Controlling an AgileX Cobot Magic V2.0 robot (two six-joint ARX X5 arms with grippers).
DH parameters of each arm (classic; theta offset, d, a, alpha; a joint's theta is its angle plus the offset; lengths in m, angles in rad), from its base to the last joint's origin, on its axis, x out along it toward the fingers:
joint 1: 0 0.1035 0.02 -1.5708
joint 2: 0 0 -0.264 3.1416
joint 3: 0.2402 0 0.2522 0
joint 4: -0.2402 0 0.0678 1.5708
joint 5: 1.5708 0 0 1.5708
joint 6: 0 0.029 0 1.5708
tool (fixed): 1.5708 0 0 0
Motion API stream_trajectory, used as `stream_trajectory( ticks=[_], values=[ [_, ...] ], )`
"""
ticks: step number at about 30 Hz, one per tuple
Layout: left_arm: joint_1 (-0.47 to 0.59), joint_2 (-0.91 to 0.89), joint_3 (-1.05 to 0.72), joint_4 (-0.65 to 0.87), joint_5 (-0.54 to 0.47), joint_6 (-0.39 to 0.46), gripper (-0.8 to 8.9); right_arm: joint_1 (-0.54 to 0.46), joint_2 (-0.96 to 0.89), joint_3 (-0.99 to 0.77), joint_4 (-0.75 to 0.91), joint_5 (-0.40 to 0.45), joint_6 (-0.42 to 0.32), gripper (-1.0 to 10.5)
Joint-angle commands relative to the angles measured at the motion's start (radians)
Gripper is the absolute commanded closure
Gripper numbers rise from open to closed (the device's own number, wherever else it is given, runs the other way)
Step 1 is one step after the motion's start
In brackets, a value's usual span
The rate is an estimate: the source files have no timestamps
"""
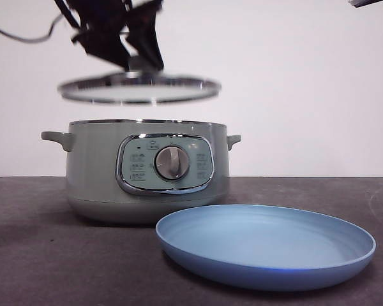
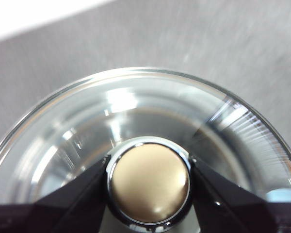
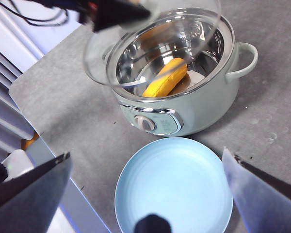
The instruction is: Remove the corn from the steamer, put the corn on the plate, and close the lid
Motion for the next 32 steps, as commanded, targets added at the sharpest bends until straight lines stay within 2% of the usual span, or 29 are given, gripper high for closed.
stream_trajectory(
  ticks=[1, 5, 13, 21, 28, 32],
  values=[
    [0.004, -0.07, 0.004, 0.019, 0.009, -0.004, 8.22, 0.002, 0.0, 0.001, 0.002, -0.001, 0.001, 3.2],
    [0.004, -0.189, 0.004, -0.083, 0.019, -0.004, 8.22, 0.002, 0.003, 0.001, 0.047, 0.0, 0.055, 3.2],
    [0.004, -0.435, 0.004, -0.249, 0.037, -0.009, 8.22, 0.05, 0.05, 0.001, 0.287, 0.008, 0.247, 3.2],
    [0.004, -0.645, 0.004, -0.426, 0.029, -0.01, 8.22, 0.187, 0.215, 0.01, 0.502, 0.157, 0.381, 3.2],
    [0.003, -0.765, 0.004, -0.554, -0.024, -0.01, 8.22, 0.341, 0.474, 0.202, 0.492, 0.316, 0.386, 3.2],
    [0.004, -0.821, 0.004, -0.613, -0.025, -0.011, 8.22, 0.403, 0.649, 0.4, 0.393, 0.412, 0.381, 3.2]
  ],
)
